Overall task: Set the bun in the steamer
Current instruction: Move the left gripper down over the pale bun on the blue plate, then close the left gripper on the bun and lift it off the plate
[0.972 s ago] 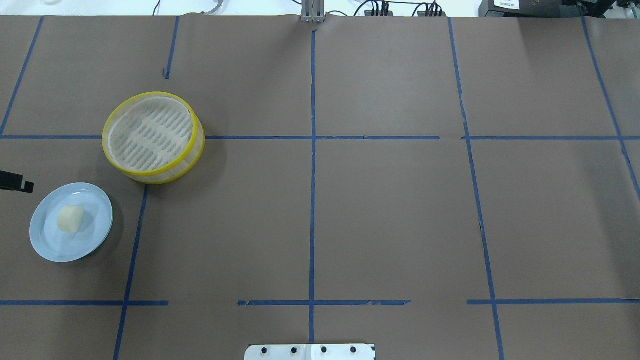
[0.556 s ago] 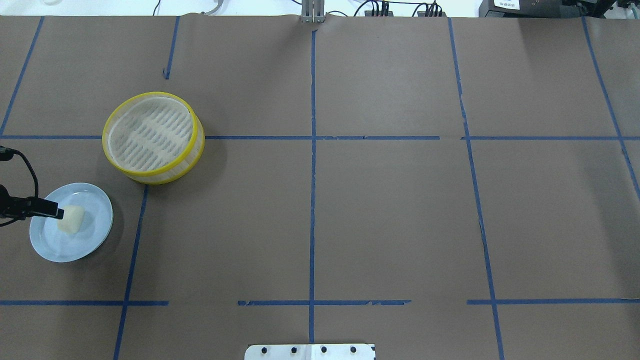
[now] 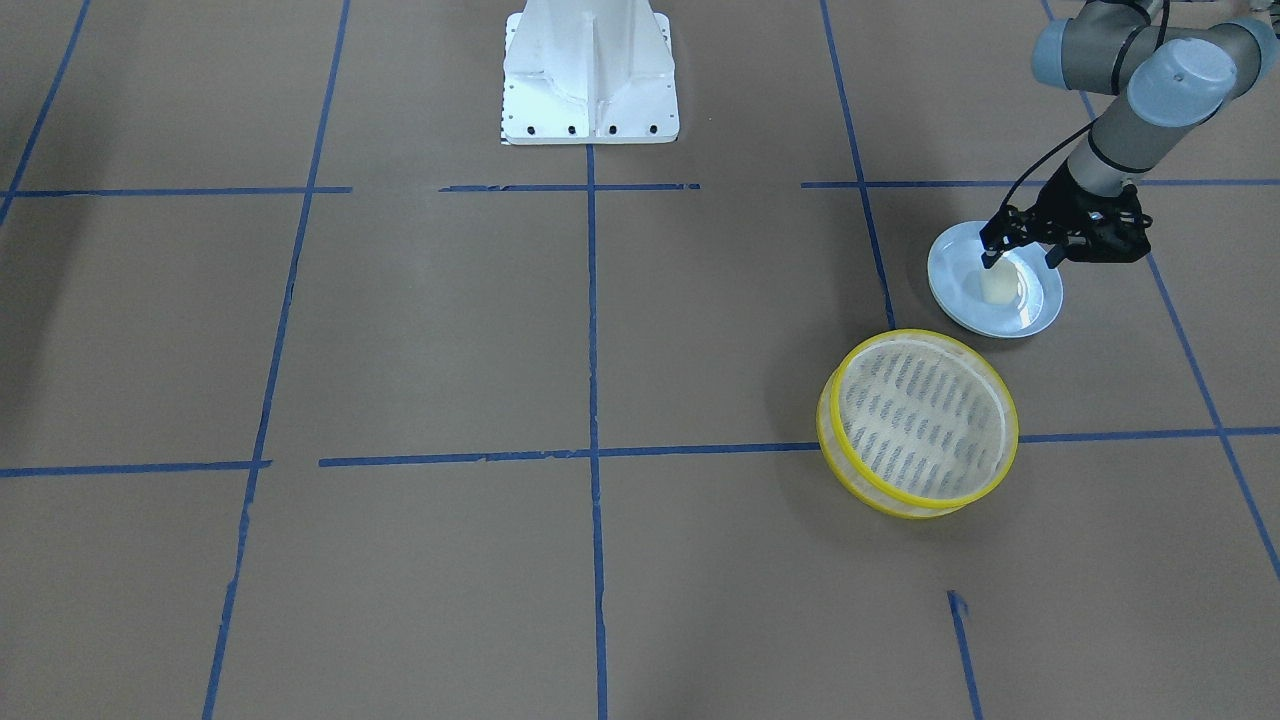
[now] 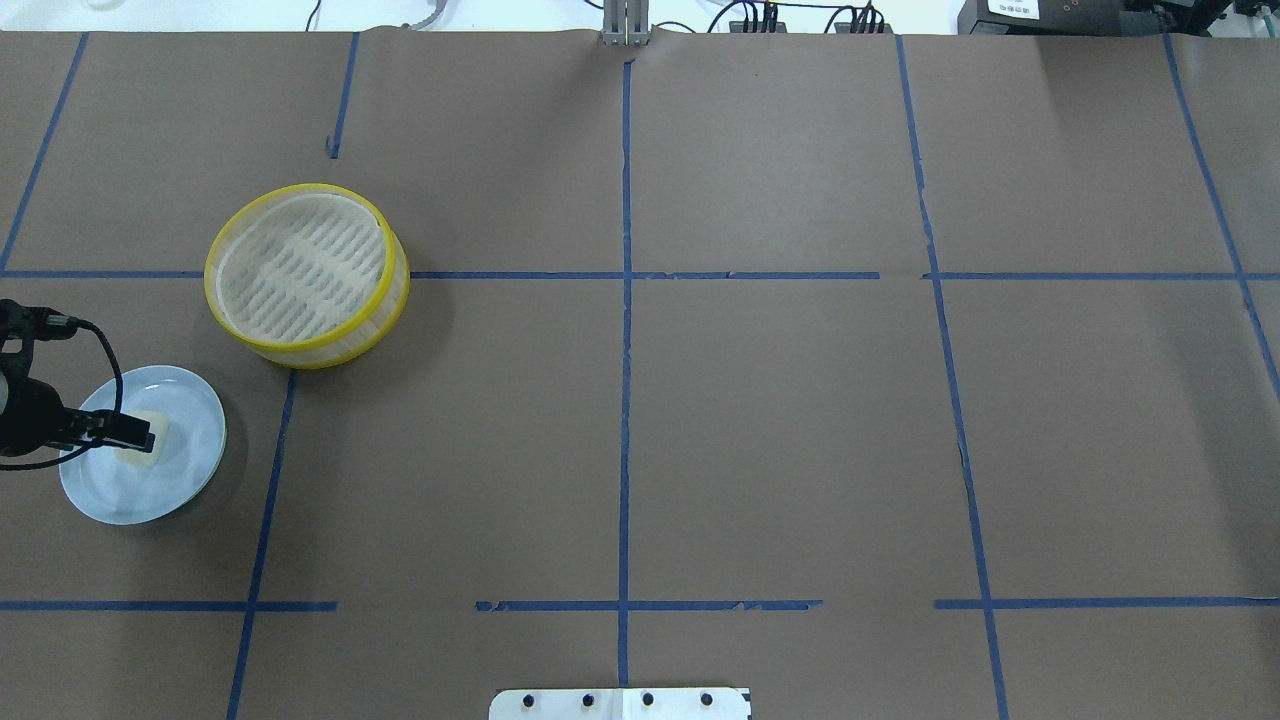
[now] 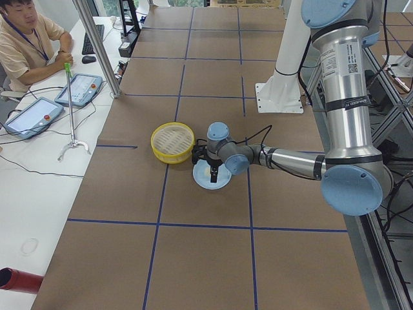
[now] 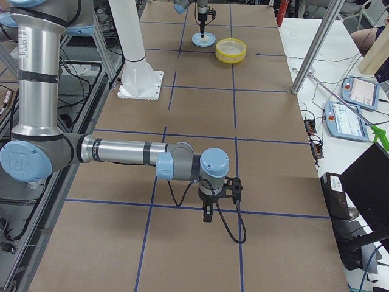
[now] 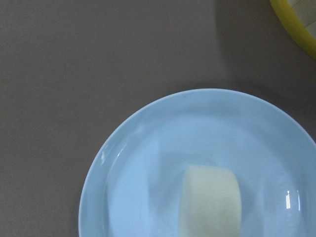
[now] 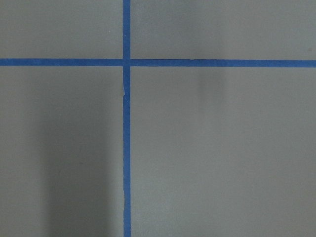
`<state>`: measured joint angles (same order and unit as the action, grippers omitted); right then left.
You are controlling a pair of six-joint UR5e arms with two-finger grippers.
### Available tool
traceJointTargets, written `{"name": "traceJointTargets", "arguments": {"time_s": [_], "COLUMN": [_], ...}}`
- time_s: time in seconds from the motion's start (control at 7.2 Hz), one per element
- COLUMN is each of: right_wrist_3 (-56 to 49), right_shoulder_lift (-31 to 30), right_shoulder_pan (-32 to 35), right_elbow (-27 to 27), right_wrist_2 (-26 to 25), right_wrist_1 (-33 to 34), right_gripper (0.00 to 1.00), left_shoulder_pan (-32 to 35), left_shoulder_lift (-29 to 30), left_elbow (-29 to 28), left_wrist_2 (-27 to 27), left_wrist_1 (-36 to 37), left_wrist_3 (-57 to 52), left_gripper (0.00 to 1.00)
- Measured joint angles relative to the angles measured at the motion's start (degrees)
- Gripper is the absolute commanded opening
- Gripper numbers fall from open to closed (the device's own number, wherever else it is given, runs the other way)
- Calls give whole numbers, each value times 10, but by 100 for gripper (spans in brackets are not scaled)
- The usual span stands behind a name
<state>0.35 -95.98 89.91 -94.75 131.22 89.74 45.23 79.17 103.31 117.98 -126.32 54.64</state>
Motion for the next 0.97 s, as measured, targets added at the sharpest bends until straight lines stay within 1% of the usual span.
{"name": "traceJointTargets", "arguments": {"time_s": [0.28, 0.42, 0.56, 0.69, 0.97], "right_wrist_3": [0, 0, 0, 0, 0], "right_shoulder_lift": [0, 0, 0, 0, 0], "right_shoulder_pan": [0, 0, 0, 0, 0], "right_elbow": [0, 0, 0, 0, 0], "right_wrist_2": [0, 0, 0, 0, 0], "right_wrist_1": [0, 0, 0, 0, 0], "right_gripper": [100, 100, 100, 100, 100], "left_shoulder_pan": [-9, -14, -17, -18, -18], "left_shoulder_lift": [13, 18, 23, 25, 30], "left_elbow": [-8, -14, -17, -19, -20], "left_wrist_2": [-13, -27, -36, -39, -41], "left_wrist_1": [9, 10, 11, 11, 12], "left_wrist_3": [0, 0, 0, 0, 0], "left_gripper": [94, 90, 80, 74, 65]}}
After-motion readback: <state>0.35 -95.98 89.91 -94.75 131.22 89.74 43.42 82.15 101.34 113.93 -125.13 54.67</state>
